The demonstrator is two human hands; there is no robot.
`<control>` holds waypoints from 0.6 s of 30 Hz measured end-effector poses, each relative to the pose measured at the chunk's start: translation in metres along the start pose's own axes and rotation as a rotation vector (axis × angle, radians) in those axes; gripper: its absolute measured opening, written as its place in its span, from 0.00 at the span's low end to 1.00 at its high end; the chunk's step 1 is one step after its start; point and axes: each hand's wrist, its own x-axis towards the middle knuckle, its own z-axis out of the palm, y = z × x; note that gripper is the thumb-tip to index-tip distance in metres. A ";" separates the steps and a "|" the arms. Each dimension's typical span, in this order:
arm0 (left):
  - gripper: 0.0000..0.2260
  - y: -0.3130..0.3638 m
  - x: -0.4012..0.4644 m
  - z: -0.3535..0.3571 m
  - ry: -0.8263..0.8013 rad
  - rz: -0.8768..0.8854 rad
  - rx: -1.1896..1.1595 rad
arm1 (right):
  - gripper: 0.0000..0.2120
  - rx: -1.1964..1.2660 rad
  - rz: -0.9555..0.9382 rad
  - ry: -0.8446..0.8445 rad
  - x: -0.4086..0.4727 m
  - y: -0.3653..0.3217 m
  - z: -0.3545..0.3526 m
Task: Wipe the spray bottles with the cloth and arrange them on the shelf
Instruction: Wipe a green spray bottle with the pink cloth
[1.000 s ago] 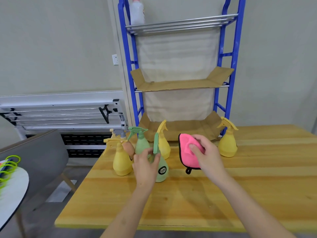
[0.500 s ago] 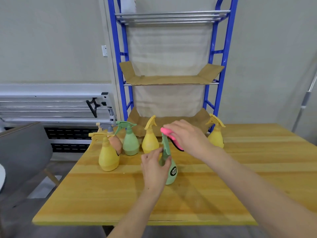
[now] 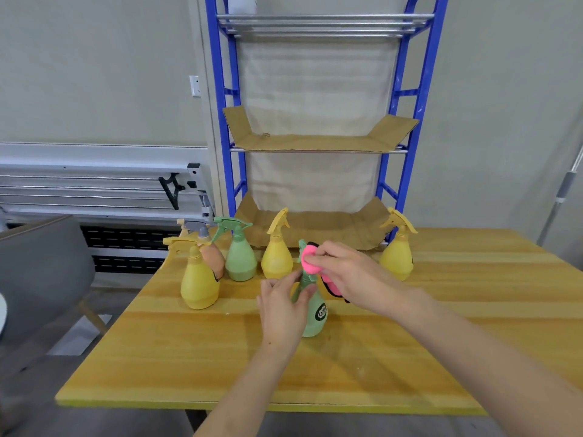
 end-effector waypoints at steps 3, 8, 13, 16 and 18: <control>0.16 0.000 0.000 -0.002 -0.015 0.019 0.028 | 0.22 0.005 -0.041 -0.021 -0.013 -0.004 0.003; 0.16 0.002 0.000 -0.005 -0.033 0.032 0.041 | 0.23 -0.018 -0.055 -0.046 -0.017 -0.003 0.000; 0.15 0.001 0.001 -0.003 -0.030 -0.010 0.002 | 0.18 -0.021 -0.009 -0.012 0.009 0.003 -0.004; 0.17 0.002 0.001 -0.004 -0.038 -0.007 0.029 | 0.15 -0.007 0.058 -0.021 0.030 0.008 -0.004; 0.17 0.000 0.001 -0.005 -0.042 -0.005 0.048 | 0.15 0.025 0.076 -0.027 0.035 0.009 -0.002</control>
